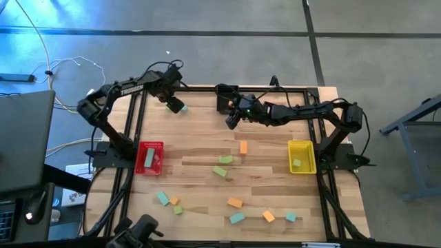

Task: Sort & place blocks by color
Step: Put the green block into the yellow bin

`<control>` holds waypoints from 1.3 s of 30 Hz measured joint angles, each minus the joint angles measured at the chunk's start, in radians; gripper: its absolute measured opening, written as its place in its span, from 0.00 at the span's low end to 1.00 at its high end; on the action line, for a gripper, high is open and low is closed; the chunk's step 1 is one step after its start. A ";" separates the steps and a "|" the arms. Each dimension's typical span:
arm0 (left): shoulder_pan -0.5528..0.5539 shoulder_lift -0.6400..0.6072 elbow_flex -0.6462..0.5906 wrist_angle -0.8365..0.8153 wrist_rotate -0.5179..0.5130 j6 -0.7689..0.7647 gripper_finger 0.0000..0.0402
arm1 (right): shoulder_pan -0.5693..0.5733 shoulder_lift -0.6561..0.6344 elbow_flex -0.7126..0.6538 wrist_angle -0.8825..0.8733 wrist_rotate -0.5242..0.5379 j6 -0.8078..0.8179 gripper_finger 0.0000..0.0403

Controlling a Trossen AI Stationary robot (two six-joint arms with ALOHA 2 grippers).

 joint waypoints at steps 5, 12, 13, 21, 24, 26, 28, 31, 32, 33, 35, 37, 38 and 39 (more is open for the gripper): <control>0.000 0.039 0.000 0.001 -0.010 0.000 0.43 | 0.000 0.000 0.000 -0.001 0.000 0.000 0.44; 0.000 0.085 0.000 0.006 -0.036 -0.009 0.43 | 0.000 0.000 0.000 -0.009 -0.003 0.000 0.44; 0.000 0.091 0.001 0.006 -0.036 -0.009 0.43 | 0.000 0.000 0.000 -0.011 -0.004 0.000 0.44; 0.000 0.120 0.001 0.010 -0.088 -0.027 0.43 | 0.000 0.000 0.000 -0.015 -0.004 0.000 0.44; 0.000 0.123 0.001 0.010 -0.089 -0.027 0.43 | 0.000 0.000 0.000 -0.015 -0.004 0.000 0.44; 0.000 0.123 0.001 0.010 -0.088 -0.027 0.43 | 0.000 0.000 0.000 -0.016 -0.004 0.000 0.44; 0.000 0.123 0.001 0.011 -0.088 -0.027 0.43 | 0.000 0.000 0.000 -0.016 -0.004 0.000 0.44; 0.009 0.123 0.001 0.015 -0.088 -0.027 0.43 | 0.000 0.000 0.000 -0.016 -0.004 0.001 0.44; 0.012 0.124 0.001 0.018 -0.088 -0.027 0.43 | 0.000 0.000 0.000 -0.016 -0.004 0.006 0.44; 0.013 0.126 0.001 0.022 -0.088 -0.027 0.43 | 0.000 0.000 0.000 -0.018 -0.005 0.014 0.44; 0.013 0.126 0.001 0.029 -0.088 -0.024 0.43 | 0.000 0.000 0.000 -0.020 -0.004 0.019 0.44; 0.013 0.126 0.001 0.037 -0.087 -0.021 0.43 | 0.000 0.000 0.000 -0.022 -0.004 0.019 0.44; 0.013 0.127 0.001 0.040 -0.081 -0.020 0.43 | 0.000 0.000 0.000 -0.022 -0.005 0.019 0.44; 0.012 0.128 0.001 0.042 -0.077 -0.020 0.43 | 0.000 0.000 0.000 -0.022 -0.006 0.019 0.44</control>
